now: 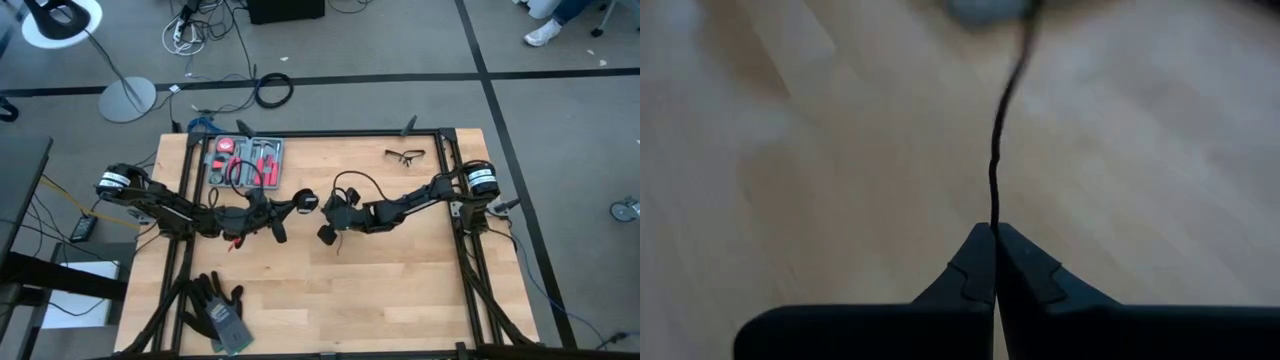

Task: Coil cords
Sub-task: Coil the black wire on the black spool

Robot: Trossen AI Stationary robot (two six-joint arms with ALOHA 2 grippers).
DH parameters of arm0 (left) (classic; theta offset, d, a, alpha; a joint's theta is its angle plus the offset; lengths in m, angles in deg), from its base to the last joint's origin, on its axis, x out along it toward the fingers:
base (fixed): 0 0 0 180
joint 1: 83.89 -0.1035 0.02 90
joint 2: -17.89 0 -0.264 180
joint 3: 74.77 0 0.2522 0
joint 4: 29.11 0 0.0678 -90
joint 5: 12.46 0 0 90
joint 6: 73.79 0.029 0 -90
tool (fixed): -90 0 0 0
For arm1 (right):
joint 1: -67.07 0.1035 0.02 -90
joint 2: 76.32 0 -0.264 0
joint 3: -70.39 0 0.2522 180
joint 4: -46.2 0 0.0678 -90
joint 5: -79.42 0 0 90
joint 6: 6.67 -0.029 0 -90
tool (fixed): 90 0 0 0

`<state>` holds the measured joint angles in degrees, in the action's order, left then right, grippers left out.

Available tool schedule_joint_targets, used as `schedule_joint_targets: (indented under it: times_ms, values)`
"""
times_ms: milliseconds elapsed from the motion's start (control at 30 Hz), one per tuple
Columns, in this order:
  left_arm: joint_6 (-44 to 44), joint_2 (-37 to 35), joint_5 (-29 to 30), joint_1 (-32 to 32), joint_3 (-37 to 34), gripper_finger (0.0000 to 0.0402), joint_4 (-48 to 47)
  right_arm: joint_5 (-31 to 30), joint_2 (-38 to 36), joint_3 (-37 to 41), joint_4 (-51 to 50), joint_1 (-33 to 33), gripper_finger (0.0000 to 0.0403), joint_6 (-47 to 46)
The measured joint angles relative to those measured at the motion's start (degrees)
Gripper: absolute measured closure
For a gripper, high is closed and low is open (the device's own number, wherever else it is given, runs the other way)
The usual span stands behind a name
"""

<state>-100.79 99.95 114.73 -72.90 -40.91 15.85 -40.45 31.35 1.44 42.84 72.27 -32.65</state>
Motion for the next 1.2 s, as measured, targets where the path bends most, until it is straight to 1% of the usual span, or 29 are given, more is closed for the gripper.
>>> schedule_joint_targets:
  times_ms: [67, 167, 200, 267, 333, 433, 533, 600, 700, 733, 800, 1000, 1067, 1200]
  values:
    - [0.0, 0.0, -1.4, 0.0, 0.0, 0.0401, 1.2, 2.4, 0.2, 0.1, -0.6, -0.5, 0.0403, -0.3]
    - [0.5, 0.0, -1.8, 0.0, 0.0, 0.0401, 2.3, 3.6, 0.8, 0.0, 0.9, -0.4, 0.0403, 0.7]
    - [0.6, 0.0, -1.8, 0.0, -0.1, 0.0401, 2.7, 5.2, 1.1, 0.1, 1.7, -0.4, 0.0403, 1.3]
    - [0.7, 0.0, -0.3, -0.2, -0.1, 0.0401, 2.9, 9.7, 2.2, -0.1, 4.7, -0.2, 0.0403, 1.9]
    - [0.8, 0.0, 1.5, -0.5, -0.1, 0.0401, 2.7, 12.0, 3.6, 0.0, 7.5, 0.5, 0.0403, 2.1]
    - [1.0, 0.1, 2.8, -0.8, -0.1, 0.0401, 2.3, 13.4, 5.7, -0.1, 12.1, 1.5, 0.0403, 2.1]
    - [0.9, 0.2, 3.9, -0.9, -0.1, 0.0401, 1.8, 13.6, 6.5, -0.7, 14.5, 2.1, 0.0403, 2.2]
    - [-0.2, 0.8, 5.7, -0.9, 0.0, 0.0401, 1.2, 13.8, 6.6, -1.7, 13.8, 2.4, 0.0403, 3.5]
    - [-1.8, 2.6, 8.5, -0.9, 0.4, 0.0401, -0.1, 15.9, 6.7, -4.2, 14.4, 2.6, 0.0403, 5.5]
    - [-2.0, 3.4, 8.6, -0.9, 1.2, 0.0401, -0.8, 16.1, 6.6, -4.8, 14.4, 2.6, 0.0403, 6.2]
    - [-2.9, 5.5, 8.6, -0.9, 2.3, 0.0401, -2.5, 16.7, 6.6, -5.6, 13.4, 2.6, 0.0403, 7.3]
    - [-4.0, 11.2, 4.3, -0.9, 7.2, 0.0401, -9.6, 19.5, 6.7, -7.1, 9.9, 2.0, 0.0403, 8.2]
    - [-5.0, 11.7, 3.5, -0.9, 7.7, 0.0401, -11.8, 20.2, 6.4, -7.2, 9.4, 1.8, 0.0403, 8.2]
    - [-5.3, 11.9, 1.8, -0.8, 7.8, 0.0401, -13.4, 20.4, 5.7, -7.2, 8.6, 1.8, 0.0403, 9.5]
